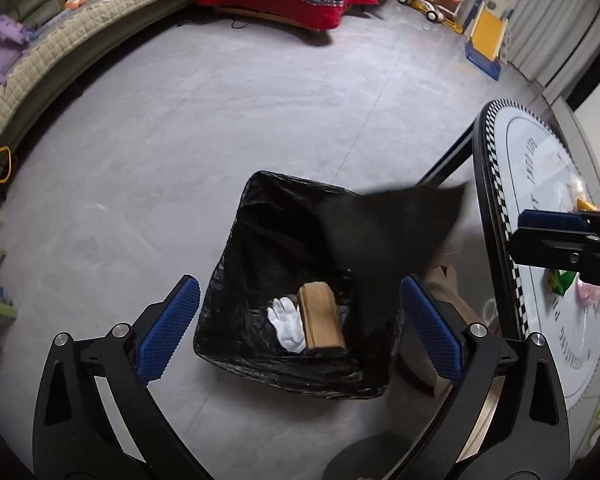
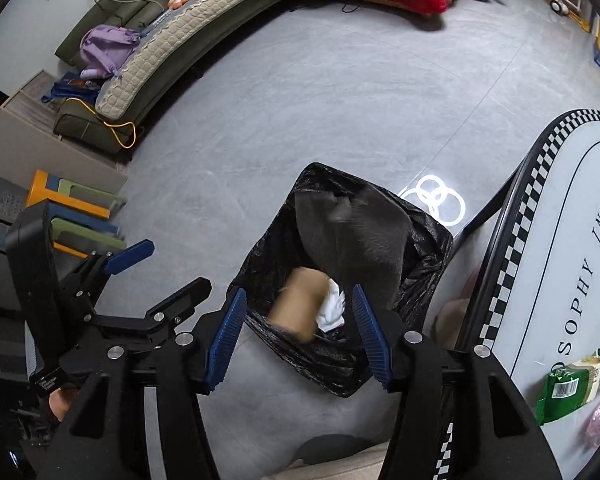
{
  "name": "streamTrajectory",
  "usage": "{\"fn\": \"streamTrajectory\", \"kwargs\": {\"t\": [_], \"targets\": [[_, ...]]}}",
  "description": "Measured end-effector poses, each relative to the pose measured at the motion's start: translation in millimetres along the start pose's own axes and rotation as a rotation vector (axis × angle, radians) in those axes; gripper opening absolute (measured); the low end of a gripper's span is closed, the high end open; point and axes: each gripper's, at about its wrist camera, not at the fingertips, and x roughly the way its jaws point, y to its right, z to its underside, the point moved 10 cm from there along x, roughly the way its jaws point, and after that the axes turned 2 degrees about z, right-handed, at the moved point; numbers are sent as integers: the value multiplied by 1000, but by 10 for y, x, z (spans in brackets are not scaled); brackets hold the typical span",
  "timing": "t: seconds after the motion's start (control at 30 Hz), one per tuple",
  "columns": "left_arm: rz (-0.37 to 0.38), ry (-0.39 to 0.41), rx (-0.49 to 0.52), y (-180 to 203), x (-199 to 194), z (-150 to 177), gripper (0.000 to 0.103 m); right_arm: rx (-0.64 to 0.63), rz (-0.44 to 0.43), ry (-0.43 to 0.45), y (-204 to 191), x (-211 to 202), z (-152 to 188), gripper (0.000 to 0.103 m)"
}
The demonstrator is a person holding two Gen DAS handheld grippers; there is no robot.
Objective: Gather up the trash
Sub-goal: 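Carry tube and felt to the bin and open both grippers, then return to the rug and grasp the green snack packet with the left gripper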
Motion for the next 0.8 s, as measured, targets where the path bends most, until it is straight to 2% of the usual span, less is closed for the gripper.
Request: {"fn": "streamTrajectory", "kwargs": {"t": [0.2,0.47,0.63,0.8], "targets": [[22,5,-7,-62,-38,-22,97,-8,-11,6,14,-38,-13,57],[26,16,18,61,-99,-31,97,-1,-22,14,103,-155,24,57],[39,46,54,302,-204,-89,97,11,-28,35,270,-317,98,57],[61,71,113,712,-279,-146,97,36,-22,70,487,-518,195,57]]}}
